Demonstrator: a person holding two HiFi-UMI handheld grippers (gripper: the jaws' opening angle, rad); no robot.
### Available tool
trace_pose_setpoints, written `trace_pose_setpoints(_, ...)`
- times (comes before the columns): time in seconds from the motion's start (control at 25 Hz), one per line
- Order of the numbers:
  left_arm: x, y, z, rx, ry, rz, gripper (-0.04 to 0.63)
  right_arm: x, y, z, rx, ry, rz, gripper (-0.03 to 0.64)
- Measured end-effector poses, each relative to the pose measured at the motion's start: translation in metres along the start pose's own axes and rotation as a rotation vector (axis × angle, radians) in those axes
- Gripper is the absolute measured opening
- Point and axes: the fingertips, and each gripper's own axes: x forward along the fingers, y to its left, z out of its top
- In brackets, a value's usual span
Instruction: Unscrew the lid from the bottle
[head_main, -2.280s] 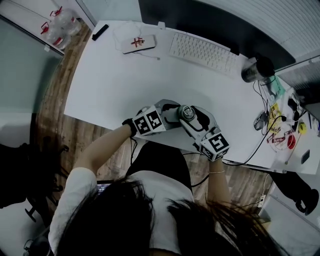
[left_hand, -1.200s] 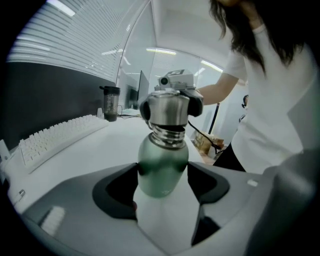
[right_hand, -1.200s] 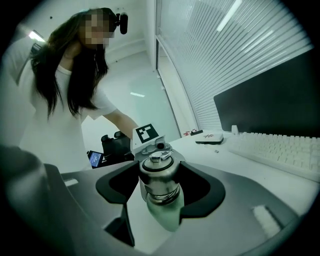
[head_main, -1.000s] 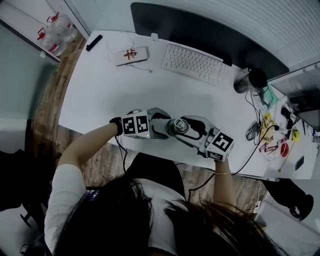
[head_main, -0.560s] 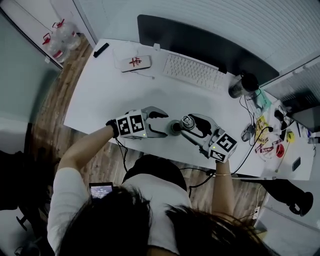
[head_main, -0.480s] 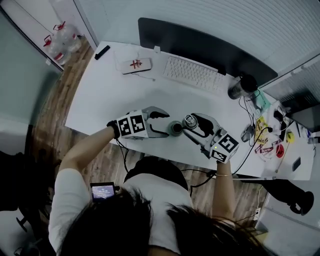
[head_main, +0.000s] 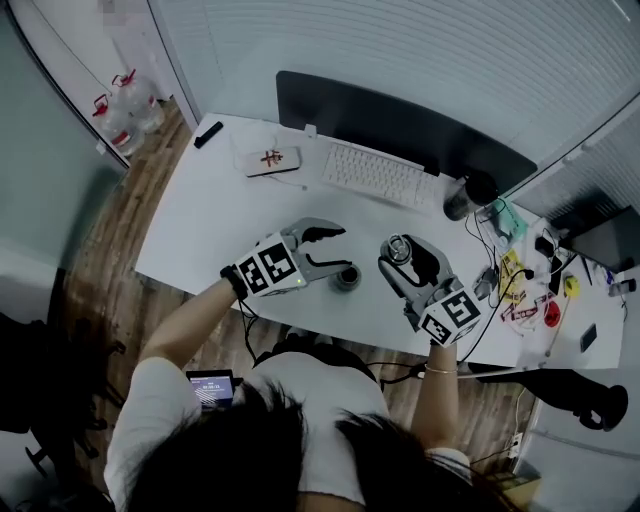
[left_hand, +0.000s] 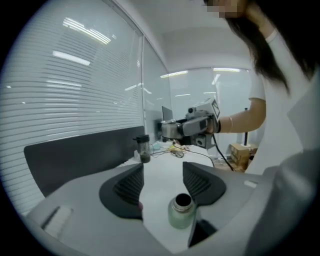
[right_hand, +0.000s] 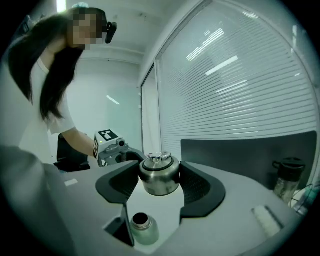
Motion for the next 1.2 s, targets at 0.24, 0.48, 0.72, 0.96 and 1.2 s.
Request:
trace_pose_setpoints(0.24,-0.012,0.027,0.024,-0.076,-0.095,0.184,0.261,-0.008,-0.012,0.019,-0.029,-0.020,-0.171,0.255)
trace_pose_setpoints(0.48,-0.025,0.040,0.051,-0.177,-0.207,0.390,0.158,-0.023,-0.024,0.038,-0.014,-0.060,-0.334,0.255)
trace_pose_setpoints(0.72,-0.032,0.044,0.069,-0.254,-0.264,0.521,0.091,-0.040,-0.025,0.051,-0.052,-0.117,-0.453,0.255)
trace_pose_setpoints(0.96,-0.046,0.049,0.068,-0.241,-0.222,0.631,0.060,-0.058,-0.030,0.052,0.021,-0.205,-0.551,0.255)
trace_pose_setpoints(1.2,-0.055,0.048,0.056,-0.248,-0.206,0.670,0.058,-0.061,-0.030,0.046,0.007,-0.177,-0.553,0.253)
